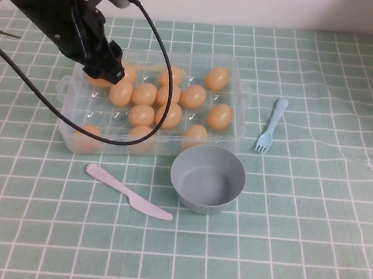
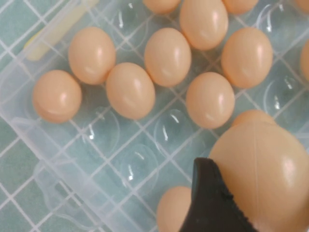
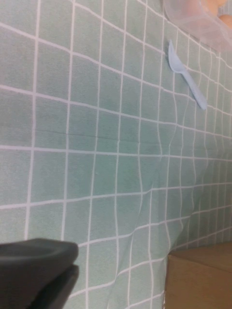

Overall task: Take an egg out of the egg box
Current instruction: Place the egg in the bowl

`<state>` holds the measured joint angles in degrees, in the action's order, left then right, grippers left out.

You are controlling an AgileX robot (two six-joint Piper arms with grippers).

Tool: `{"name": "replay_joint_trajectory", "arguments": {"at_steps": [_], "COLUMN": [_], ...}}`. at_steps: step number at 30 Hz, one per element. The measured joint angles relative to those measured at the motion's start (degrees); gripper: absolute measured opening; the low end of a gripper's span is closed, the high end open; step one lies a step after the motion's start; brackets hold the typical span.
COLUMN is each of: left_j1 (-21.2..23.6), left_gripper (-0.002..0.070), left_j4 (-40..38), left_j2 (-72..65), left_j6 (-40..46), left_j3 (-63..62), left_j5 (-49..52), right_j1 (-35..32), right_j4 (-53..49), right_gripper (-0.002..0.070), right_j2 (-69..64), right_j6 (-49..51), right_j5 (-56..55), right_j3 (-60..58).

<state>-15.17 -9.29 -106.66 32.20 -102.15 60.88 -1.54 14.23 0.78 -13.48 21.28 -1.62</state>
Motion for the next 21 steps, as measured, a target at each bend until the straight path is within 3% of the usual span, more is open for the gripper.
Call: {"name": "replay_joint_trajectory", "arguments": {"at_steps": [5,12,21], "left_j1": [-2.51,-13.24,-19.63], "left_gripper": [0.0346,0.0346,0.0346], "left_j4": [1.6,0.96,0.84], "left_j2": [2.19,12.69,12.06], "left_j6": [-0.12,0.6,0.74], "left_j3": [2.02,15.66,23.58], "left_j5": [-0.13,-7.06,-11.69], "right_j1": [0.0,0.0,0.0], "right_j4": [0.0,0.0,0.0], "right_gripper": [-0.0017,-0.0017,-0.0017], "right_j2": [0.0,0.0,0.0], "right_j6": [0.0,0.0,0.0], "right_j5": [0.0,-0.09,-0.09], "right_j3": [0.0,0.0,0.0]}}
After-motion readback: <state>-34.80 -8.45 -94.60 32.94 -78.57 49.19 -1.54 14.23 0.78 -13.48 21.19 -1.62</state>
